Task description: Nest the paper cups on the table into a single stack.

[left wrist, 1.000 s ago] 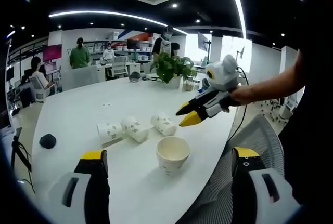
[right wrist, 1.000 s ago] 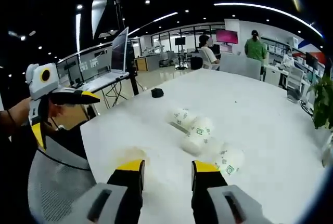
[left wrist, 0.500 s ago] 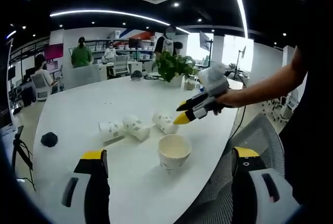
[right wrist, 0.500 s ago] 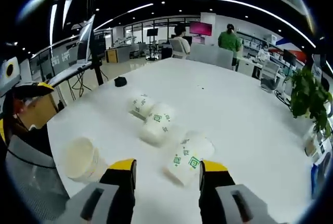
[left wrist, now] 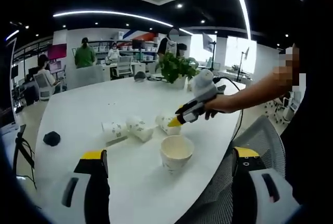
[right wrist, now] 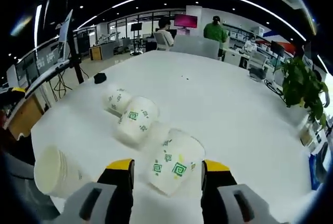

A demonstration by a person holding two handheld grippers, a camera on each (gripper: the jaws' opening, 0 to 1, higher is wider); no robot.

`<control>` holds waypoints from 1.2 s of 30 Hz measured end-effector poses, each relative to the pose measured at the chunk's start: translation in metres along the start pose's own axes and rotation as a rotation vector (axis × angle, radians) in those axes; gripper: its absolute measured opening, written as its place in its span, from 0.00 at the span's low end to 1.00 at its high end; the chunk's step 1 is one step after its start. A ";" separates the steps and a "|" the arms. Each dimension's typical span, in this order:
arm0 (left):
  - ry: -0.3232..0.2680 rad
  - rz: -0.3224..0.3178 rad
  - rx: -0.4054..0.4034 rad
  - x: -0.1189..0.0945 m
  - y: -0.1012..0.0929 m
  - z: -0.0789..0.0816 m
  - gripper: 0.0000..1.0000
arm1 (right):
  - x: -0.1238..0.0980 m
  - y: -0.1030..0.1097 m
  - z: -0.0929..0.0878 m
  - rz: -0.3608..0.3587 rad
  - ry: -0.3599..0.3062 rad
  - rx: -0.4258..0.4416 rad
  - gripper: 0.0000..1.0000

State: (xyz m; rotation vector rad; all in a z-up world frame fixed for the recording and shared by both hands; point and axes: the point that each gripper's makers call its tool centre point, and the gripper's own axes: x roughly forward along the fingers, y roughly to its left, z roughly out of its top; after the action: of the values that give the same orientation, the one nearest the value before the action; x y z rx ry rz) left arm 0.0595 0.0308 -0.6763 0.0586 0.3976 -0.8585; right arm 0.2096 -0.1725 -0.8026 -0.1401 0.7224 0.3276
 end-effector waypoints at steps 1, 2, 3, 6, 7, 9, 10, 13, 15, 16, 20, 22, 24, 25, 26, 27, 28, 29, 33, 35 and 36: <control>0.001 0.002 0.000 0.000 0.000 0.000 0.99 | 0.003 -0.002 -0.002 -0.009 0.009 0.010 0.52; 0.001 0.002 -0.002 0.000 0.000 -0.001 0.99 | 0.002 -0.002 -0.002 -0.011 0.011 0.018 0.52; 0.000 0.003 -0.002 0.000 0.000 -0.001 0.99 | 0.002 -0.002 -0.003 -0.016 0.015 0.028 0.52; -0.002 0.004 -0.002 -0.001 0.000 -0.001 0.98 | 0.011 -0.006 -0.003 -0.021 0.031 0.074 0.51; -0.003 0.004 0.000 -0.001 0.000 0.000 0.98 | 0.014 -0.006 -0.003 -0.021 0.037 0.086 0.51; -0.004 0.004 0.001 -0.001 0.000 0.001 0.98 | 0.019 -0.008 -0.006 -0.031 0.051 0.106 0.51; -0.005 0.006 0.000 -0.002 0.000 0.001 0.98 | 0.019 -0.009 -0.007 -0.036 0.056 0.112 0.50; -0.007 0.010 -0.001 -0.002 0.001 0.002 0.98 | 0.014 -0.007 -0.011 -0.038 0.072 0.148 0.48; -0.008 0.011 -0.002 -0.002 0.002 0.002 0.98 | 0.017 -0.007 -0.013 -0.040 0.076 0.154 0.45; -0.008 0.012 -0.002 -0.002 0.002 0.002 0.98 | 0.017 -0.007 -0.014 -0.039 0.083 0.157 0.44; -0.006 0.011 -0.003 -0.001 0.002 0.002 0.98 | 0.017 -0.010 -0.019 -0.053 0.102 0.148 0.40; -0.008 0.010 -0.006 -0.001 0.001 0.003 0.97 | 0.017 -0.012 -0.022 -0.057 0.110 0.141 0.37; -0.009 0.010 -0.008 -0.001 0.002 0.003 0.97 | 0.016 -0.013 -0.023 -0.060 0.108 0.137 0.37; -0.009 0.010 -0.009 -0.001 0.001 0.003 0.96 | 0.016 -0.013 -0.024 -0.061 0.108 0.135 0.37; -0.009 0.010 -0.010 -0.001 0.001 0.003 0.96 | 0.016 -0.013 -0.024 -0.060 0.108 0.134 0.37; -0.009 0.010 -0.010 -0.001 0.001 0.003 0.96 | 0.015 -0.014 -0.024 -0.061 0.109 0.134 0.37; -0.011 0.009 -0.010 -0.001 0.001 0.004 0.96 | 0.015 -0.014 -0.025 -0.061 0.109 0.132 0.37; -0.012 0.009 -0.011 -0.001 0.001 0.004 0.96 | 0.014 -0.014 -0.025 -0.061 0.108 0.132 0.37; -0.021 0.009 -0.015 -0.001 0.002 0.006 0.96 | 0.010 -0.015 -0.025 -0.058 0.093 0.133 0.36; -0.028 0.006 -0.017 -0.002 0.002 0.007 0.95 | 0.008 -0.015 -0.025 -0.057 0.083 0.129 0.36; -0.034 0.003 -0.018 -0.002 0.001 0.008 0.95 | 0.008 -0.016 -0.025 -0.056 0.076 0.132 0.36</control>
State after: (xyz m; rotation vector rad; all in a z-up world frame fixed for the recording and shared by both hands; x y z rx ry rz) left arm 0.0623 0.0311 -0.6680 0.0275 0.3729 -0.8519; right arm 0.2055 -0.1914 -0.8264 -0.0481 0.8111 0.2210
